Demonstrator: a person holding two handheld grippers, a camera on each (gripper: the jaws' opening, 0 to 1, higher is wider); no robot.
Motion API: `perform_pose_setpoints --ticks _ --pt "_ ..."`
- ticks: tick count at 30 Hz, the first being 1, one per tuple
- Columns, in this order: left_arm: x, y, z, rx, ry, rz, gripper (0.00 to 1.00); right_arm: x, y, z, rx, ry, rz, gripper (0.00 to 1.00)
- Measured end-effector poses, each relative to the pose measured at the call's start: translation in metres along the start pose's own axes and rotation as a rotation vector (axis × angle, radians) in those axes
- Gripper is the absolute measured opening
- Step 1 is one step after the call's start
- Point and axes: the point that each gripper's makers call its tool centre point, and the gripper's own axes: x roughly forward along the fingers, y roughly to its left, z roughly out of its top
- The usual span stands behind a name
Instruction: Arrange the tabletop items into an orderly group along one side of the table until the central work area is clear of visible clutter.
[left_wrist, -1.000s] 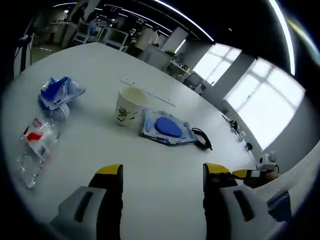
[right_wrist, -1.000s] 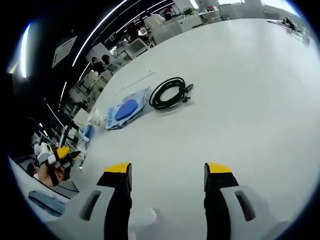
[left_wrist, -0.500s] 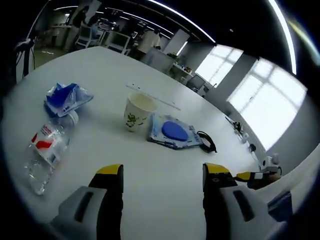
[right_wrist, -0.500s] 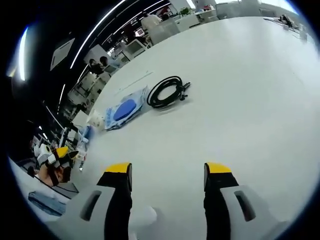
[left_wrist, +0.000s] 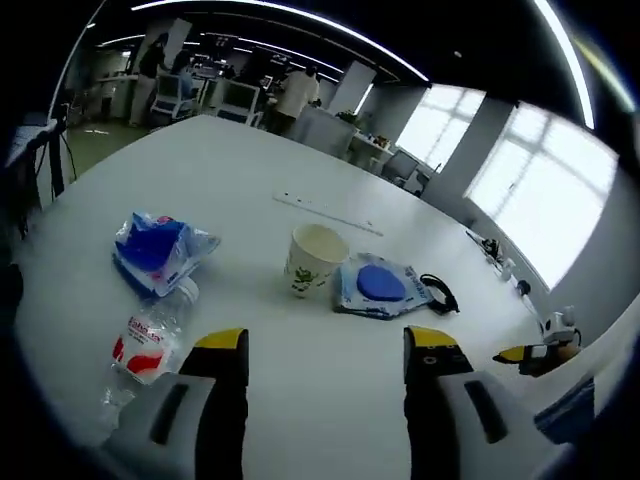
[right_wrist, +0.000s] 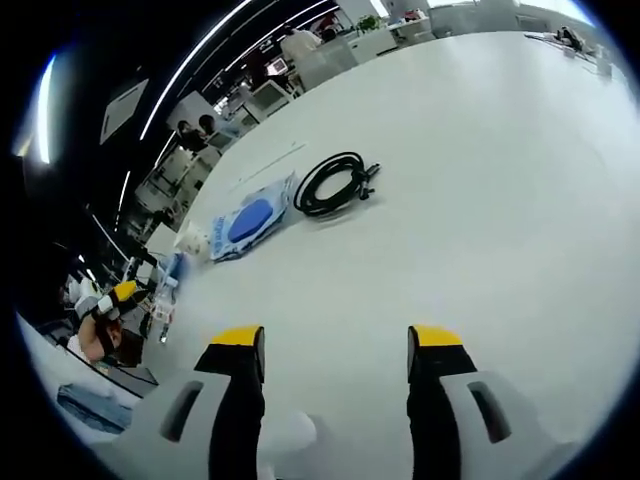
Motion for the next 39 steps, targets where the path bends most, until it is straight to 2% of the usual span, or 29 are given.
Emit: perform_pose_setpoints --ticks 5,11,15,23,30,35,39 --pt "0.002 0.021 0.025 0.006 -0.03 0.037 0.63 -0.001 -0.001 0.0 0.007 -0.004 -0.002 0.57" --pt "0.006 0.043 0.039 0.042 -0.026 0.084 0.61 -0.002 -0.001 -0.001 0.02 -0.005 -0.002 0.56" --pt "0.01 0.054 0.038 0.072 0.008 0.114 0.61 -0.003 0.0 -0.001 0.021 -0.004 -0.004 0.56" --pt "0.025 0.074 0.039 0.069 0.035 0.139 0.57 -0.001 0.0 -0.001 0.027 0.002 -0.005 0.56" --pt "0.035 0.094 0.045 0.042 0.032 0.178 0.53 0.001 -0.001 0.001 0.018 0.009 -0.004 0.55" --pt "0.042 0.114 0.045 0.08 0.051 0.208 0.48 0.001 -0.003 0.001 0.028 0.01 -0.011 0.55" --pt "0.043 0.115 0.042 0.068 0.055 0.219 0.46 0.002 -0.001 0.001 0.052 0.004 -0.006 0.54"
